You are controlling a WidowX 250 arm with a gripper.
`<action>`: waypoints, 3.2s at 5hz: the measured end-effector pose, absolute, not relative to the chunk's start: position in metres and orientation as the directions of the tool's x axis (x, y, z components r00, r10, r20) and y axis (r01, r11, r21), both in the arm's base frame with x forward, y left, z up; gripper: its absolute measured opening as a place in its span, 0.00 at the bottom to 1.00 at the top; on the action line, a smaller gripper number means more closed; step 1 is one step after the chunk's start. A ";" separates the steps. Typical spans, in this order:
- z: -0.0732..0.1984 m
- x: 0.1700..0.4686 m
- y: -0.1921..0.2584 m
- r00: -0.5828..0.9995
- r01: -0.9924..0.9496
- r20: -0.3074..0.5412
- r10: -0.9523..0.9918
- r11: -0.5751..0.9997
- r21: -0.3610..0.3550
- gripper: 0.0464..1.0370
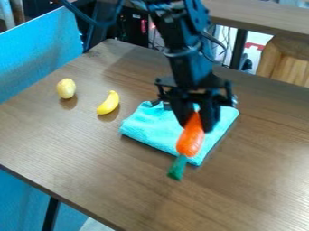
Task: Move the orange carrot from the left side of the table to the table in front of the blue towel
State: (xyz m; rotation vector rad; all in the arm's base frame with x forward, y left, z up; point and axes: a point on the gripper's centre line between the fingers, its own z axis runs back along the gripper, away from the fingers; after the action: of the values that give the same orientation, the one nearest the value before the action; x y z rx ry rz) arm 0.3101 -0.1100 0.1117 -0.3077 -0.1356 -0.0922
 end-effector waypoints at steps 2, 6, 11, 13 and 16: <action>0.071 0.305 -0.140 0.986 0.147 0.111 -0.122 0.955 -0.258 0.46; 0.033 0.306 -0.144 0.973 0.176 -0.118 -0.197 0.970 -0.169 0.46; 0.026 0.305 -0.150 0.978 0.175 -0.088 -0.189 0.974 -0.145 0.97; 0.032 0.304 -0.148 0.979 0.185 -0.065 -0.196 0.972 -0.142 0.97; 0.132 0.304 -0.121 0.960 0.266 0.142 -0.240 0.939 -0.216 0.97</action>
State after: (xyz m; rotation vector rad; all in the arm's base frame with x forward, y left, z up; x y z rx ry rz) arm 0.3044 -0.1210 0.1321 -0.2360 -0.1143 -0.2589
